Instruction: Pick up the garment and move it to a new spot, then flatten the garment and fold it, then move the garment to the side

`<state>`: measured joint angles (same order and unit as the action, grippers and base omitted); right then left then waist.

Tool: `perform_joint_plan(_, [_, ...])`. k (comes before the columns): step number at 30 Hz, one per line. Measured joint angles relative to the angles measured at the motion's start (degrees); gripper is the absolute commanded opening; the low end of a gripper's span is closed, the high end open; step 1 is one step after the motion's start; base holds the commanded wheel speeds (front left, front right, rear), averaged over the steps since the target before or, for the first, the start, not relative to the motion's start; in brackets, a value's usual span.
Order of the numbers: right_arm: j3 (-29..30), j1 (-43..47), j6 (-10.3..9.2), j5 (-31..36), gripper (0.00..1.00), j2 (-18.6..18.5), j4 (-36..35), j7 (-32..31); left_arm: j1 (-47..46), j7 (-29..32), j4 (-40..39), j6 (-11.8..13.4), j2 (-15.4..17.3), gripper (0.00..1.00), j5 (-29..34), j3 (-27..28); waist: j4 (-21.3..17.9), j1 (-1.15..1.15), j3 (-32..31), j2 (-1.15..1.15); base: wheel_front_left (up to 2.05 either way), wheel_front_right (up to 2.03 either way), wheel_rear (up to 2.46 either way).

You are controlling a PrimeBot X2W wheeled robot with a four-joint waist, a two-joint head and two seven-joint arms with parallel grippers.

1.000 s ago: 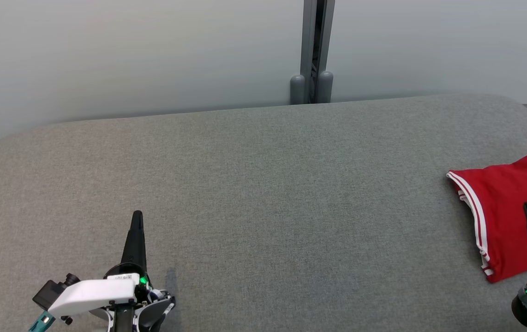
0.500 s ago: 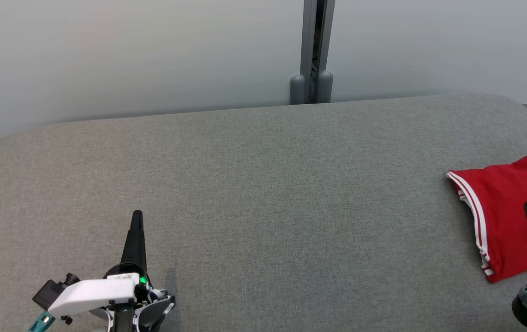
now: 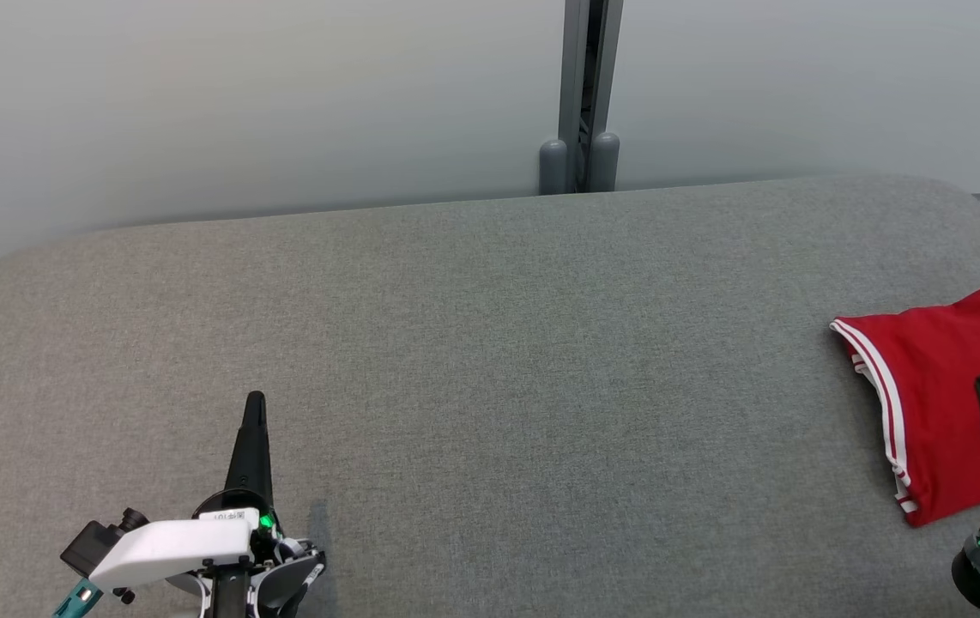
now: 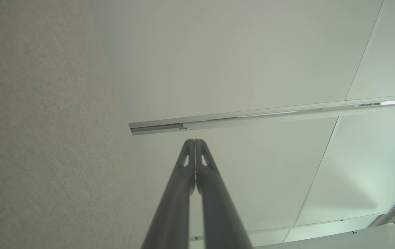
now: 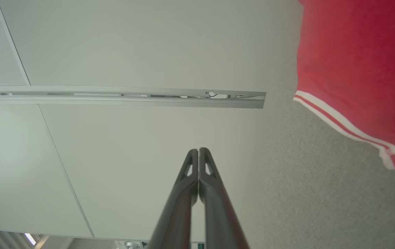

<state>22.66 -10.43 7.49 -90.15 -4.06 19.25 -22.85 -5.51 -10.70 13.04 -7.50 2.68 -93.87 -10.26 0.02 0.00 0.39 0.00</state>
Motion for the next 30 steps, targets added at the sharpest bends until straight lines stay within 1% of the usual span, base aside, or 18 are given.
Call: perform_joint_plan(30, [0.16, -0.03, 0.00, 0.02, 0.00, 0.08, 0.00, -0.09, 0.00, -0.01, 0.00, 0.00, 0.00, 0.00, 0.00, 0.00, 0.00, 0.00, 0.00, 0.00, 0.00, 0.00, 0.00])
